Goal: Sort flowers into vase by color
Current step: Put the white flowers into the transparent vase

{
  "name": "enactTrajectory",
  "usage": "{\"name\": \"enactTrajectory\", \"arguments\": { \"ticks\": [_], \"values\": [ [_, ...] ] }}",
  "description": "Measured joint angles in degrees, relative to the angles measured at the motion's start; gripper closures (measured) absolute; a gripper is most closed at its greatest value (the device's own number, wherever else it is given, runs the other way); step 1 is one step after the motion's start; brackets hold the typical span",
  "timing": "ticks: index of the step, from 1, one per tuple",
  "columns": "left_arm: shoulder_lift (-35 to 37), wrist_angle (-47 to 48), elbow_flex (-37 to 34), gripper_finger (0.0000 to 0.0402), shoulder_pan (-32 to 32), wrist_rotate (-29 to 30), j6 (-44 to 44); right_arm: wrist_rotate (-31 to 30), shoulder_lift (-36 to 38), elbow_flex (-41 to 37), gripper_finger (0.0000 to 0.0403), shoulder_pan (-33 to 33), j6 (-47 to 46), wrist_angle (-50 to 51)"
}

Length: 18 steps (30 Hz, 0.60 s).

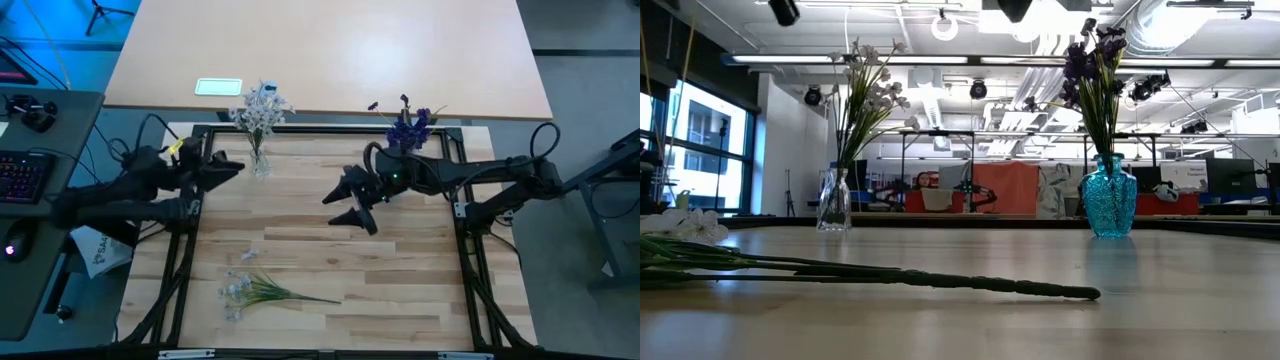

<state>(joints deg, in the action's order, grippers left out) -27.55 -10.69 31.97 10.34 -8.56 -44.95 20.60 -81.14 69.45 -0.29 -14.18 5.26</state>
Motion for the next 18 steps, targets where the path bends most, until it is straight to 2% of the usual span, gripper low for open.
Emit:
{"name": "enactTrajectory", "arguments": {
  "ticks": [6,10,12,15,18],
  "values": [
    [-6.21,-4.18,0.0,0.0239,-8.08,3.13,-2.95,-0.04,0.0,0.0,0.0099,3.19,1.74,0.45],
    [-9.93,-4.09,0.0,0.0239,-10.71,4.87,-1.21,-1.37,0.0,0.02,0.0099,6.73,-0.34,3.07],
    [-11.43,-4.13,0.0,0.0239,-10.94,4.85,0.16,-4.37,-0.18,0.0,0.0099,9.42,-3.27,3.97],
    [-12.9,-3.65,0.0,0.0239,-10.92,4.43,2.08,-11.91,-1.63,0.02,0.0099,14.36,-8.18,3.29],
    [-12.92,-3.58,0.0,0.0239,-10.9,1.11,3.2,-18.07,-5.16,0.02,0.0099,19.17,-13.22,-0.86]
  ]
}}
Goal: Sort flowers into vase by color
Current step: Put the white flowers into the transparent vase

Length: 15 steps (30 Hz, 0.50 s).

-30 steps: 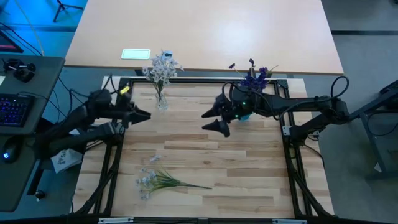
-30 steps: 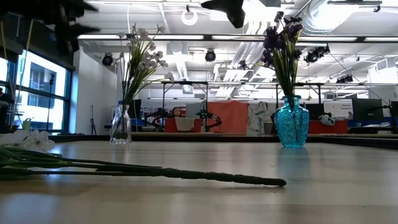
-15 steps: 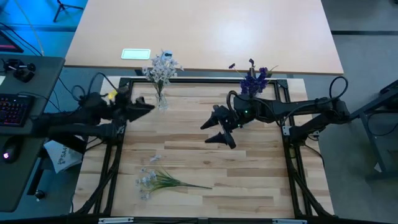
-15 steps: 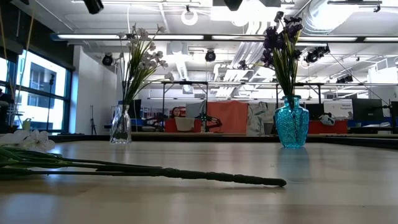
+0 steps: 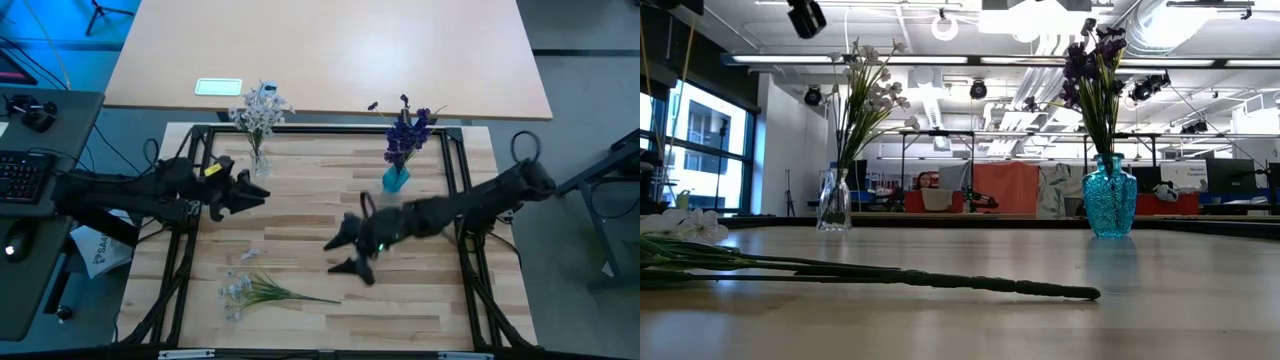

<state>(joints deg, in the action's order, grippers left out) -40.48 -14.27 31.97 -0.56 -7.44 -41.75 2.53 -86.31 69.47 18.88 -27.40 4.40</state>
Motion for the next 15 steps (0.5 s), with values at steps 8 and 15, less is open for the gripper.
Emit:
{"name": "enactTrajectory", "arguments": {
  "ticks": [8,15],
  "values": [
    [3.64,1.71,0.0,0.0239,0.0,-11.15,2.51,-13.99,-18.28,11.48,0.0099,9.18,-7.03,-4.77],
    [4.12,2.88,0.0,0.0239,0.02,-7.84,3.51,-14.0,-36.56,35.86,0.0099,10.16,-2.2,18.2]
  ]
}}
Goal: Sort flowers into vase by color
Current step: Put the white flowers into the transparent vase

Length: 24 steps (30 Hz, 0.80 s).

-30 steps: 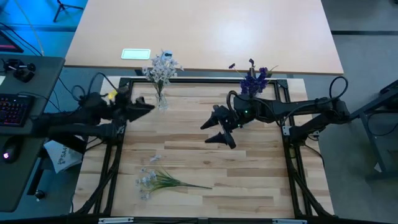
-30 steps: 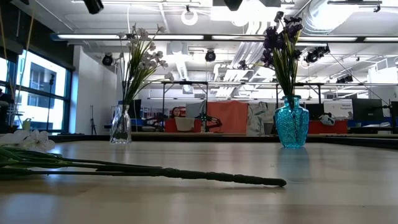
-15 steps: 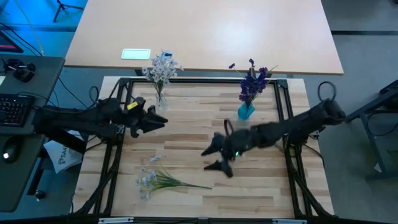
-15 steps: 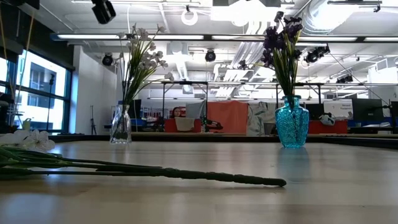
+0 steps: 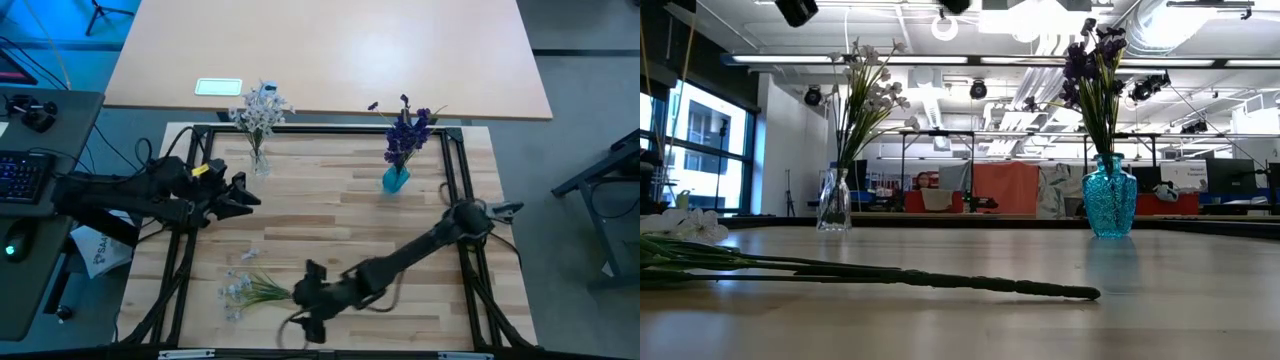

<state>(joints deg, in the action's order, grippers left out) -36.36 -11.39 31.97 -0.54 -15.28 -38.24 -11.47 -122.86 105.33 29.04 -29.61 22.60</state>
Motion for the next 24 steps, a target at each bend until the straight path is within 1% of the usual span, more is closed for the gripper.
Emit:
{"name": "enactTrajectory", "arguments": {
  "ticks": [2,5,10,13,18,24],
  "values": [
    [0.02,-0.01,0.0,0.0239,0.0,0.08,-0.03,-0.25,-4.74,6.16,0.0099,-0.55,-0.11,4.99],
    [0.0,0.06,0.0,0.0239,-0.02,0.01,-0.04,-0.41,-10.9,13.44,0.0099,-1.48,-0.02,10.16],
    [0.0,0.28,0.0,0.0239,0.0,-0.09,-0.04,-0.45,-18.63,21.23,0.0099,-3.06,0.07,14.82],
    [0.0,0.38,0.0,0.0239,0.0,0.03,-0.07,-0.55,-21.48,22.87,0.0099,-3.79,0.06,15.77],
    [0.0,1.6,-0.02,0.0239,0.0,0.1,-0.51,-0.59,-23.77,22.89,0.0099,-4.58,0.52,16.95],
    [-0.11,2.53,-0.04,0.0239,0.0,1.03,-0.52,-0.72,-25.65,23.06,0.0099,-4.79,5.19,18.95]
  ]
}}
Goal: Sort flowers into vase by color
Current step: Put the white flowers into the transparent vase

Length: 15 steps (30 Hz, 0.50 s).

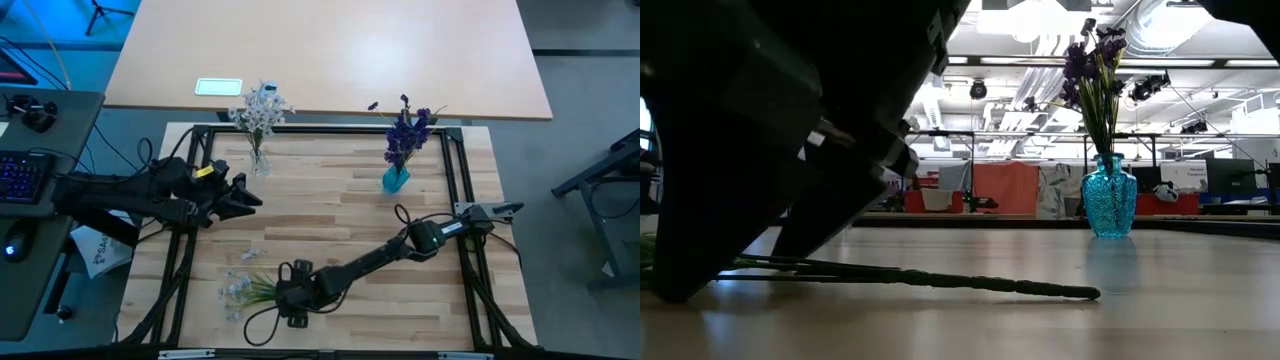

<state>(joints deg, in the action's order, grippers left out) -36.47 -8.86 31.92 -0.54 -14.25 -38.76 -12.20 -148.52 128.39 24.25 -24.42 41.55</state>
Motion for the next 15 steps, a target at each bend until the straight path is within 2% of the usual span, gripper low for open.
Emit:
{"name": "enactTrajectory", "arguments": {
  "ticks": [3,6,9,13,15],
  "values": [
    [-0.31,0.18,0.0,0.0239,0.02,0.03,-0.01,-0.13,-0.55,0.14,0.0104,0.04,1.54,0.65],
    [-0.6,0.22,-0.02,0.0239,0.02,0.12,-0.02,-0.13,-0.71,0.23,0.0138,0.04,2.36,1.62],
    [-0.9,0.24,-0.02,0.0239,0.02,0.14,-0.02,-0.29,-0.73,0.23,0.0216,0.12,4.48,2.52],
    [-1.61,-0.01,-0.02,0.0239,0.14,0.17,-0.02,1.17,-0.54,0.23,0.0364,-0.23,5.1,5.18],
    [-1.85,0.08,-0.02,0.0239,0.2,0.54,-0.02,3.18,0.05,0.16,0.0385,-0.99,4.55,7.31]
  ]
}}
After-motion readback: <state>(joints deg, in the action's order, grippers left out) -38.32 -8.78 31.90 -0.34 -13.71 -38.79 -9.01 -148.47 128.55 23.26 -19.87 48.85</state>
